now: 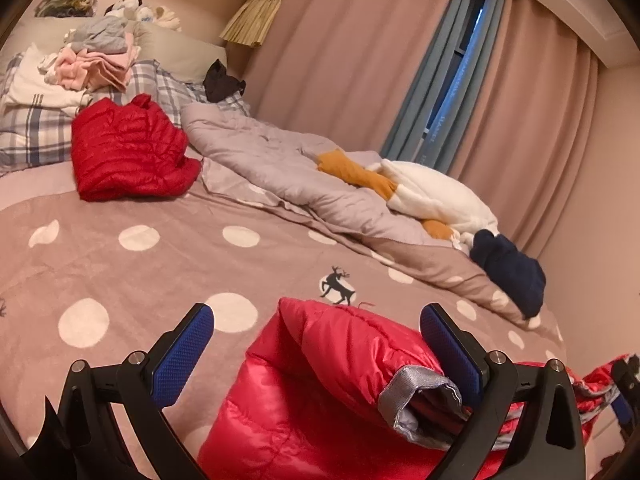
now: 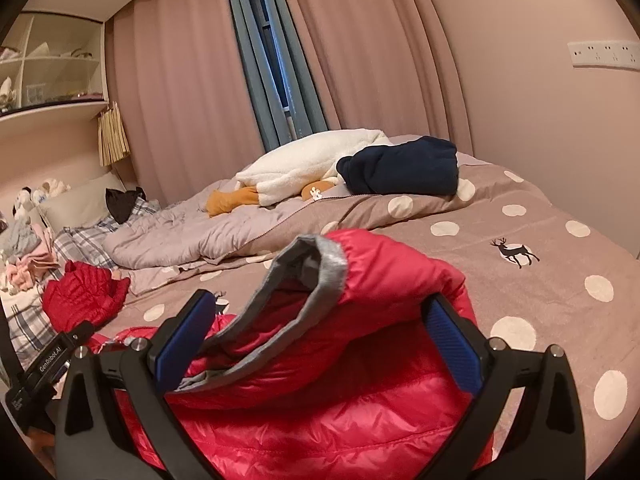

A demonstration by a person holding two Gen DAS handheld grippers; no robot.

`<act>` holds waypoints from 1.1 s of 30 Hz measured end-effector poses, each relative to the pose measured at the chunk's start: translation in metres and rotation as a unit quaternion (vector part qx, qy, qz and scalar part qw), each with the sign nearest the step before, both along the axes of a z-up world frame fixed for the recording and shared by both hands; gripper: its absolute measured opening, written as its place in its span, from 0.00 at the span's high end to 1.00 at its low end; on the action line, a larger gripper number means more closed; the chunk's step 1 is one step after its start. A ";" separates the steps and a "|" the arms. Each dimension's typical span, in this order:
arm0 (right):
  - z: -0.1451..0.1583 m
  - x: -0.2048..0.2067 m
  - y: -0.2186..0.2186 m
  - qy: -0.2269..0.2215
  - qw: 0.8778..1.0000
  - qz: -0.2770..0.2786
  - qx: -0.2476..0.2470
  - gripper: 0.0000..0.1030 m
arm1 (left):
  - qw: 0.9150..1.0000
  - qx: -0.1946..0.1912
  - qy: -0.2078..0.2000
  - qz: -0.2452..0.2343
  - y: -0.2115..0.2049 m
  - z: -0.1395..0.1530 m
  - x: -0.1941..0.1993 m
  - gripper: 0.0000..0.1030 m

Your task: Fold large clothes

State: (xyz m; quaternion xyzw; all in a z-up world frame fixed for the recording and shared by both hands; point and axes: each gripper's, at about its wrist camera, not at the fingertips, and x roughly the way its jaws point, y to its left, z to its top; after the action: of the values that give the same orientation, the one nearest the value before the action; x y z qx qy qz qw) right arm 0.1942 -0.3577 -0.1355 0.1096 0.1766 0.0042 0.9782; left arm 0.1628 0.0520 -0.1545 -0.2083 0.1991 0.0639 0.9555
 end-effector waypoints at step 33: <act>0.000 -0.003 -0.002 0.006 0.999 -0.041 -0.019 0.00 | 1.000 0.002 0.015 0.002 0.017 0.003 -0.003 0.01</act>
State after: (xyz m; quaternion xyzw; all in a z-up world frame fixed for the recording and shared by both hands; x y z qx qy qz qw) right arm 0.1913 -0.3597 -0.1360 0.0978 0.1775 -0.0399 0.9784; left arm 0.1595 0.0687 -0.1516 -0.2055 0.2133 0.0689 0.9526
